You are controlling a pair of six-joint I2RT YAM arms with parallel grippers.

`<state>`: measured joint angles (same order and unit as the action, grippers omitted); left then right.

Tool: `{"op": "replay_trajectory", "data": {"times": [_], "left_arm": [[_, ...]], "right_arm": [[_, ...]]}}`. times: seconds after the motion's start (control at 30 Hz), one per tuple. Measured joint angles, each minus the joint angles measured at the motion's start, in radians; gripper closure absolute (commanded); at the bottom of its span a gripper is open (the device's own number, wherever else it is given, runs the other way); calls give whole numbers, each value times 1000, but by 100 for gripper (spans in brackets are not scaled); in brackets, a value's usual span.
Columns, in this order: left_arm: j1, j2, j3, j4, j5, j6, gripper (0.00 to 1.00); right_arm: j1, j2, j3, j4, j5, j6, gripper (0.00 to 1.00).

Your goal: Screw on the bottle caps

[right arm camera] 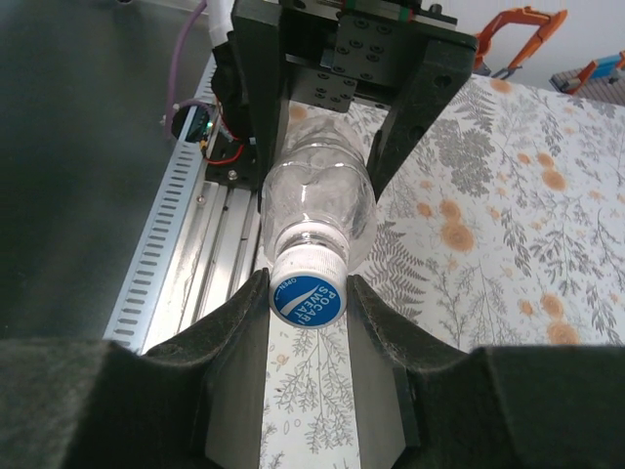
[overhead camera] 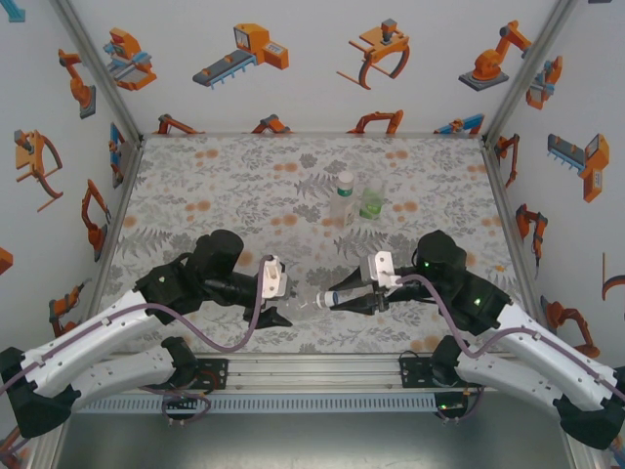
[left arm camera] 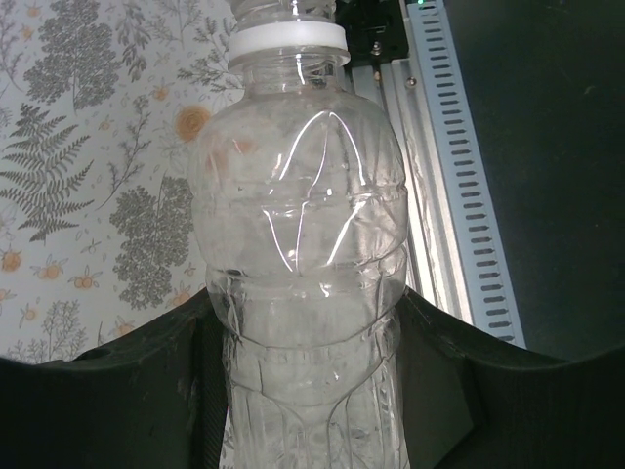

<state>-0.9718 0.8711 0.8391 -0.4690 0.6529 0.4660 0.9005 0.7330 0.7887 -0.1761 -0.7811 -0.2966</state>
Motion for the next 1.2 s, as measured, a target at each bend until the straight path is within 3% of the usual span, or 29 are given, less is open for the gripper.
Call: {"op": "replay_trajectory", "data": {"times": [0.63, 0.8, 0.97, 1.2], "left_arm": [[-53, 39, 14, -18, -32, 3, 100], [-60, 33, 15, 2, -52, 2, 100], [-63, 12, 15, 15, -93, 0, 100], [-65, 12, 13, 39, -183, -1, 100]], "right_arm": [[6, 8, 14, -79, -15, -59, 95], [6, -22, -5, -44, 6, -13, 95], [5, -35, -27, 28, 58, 159, 96], [5, -40, -48, 70, 259, 625, 100]]}}
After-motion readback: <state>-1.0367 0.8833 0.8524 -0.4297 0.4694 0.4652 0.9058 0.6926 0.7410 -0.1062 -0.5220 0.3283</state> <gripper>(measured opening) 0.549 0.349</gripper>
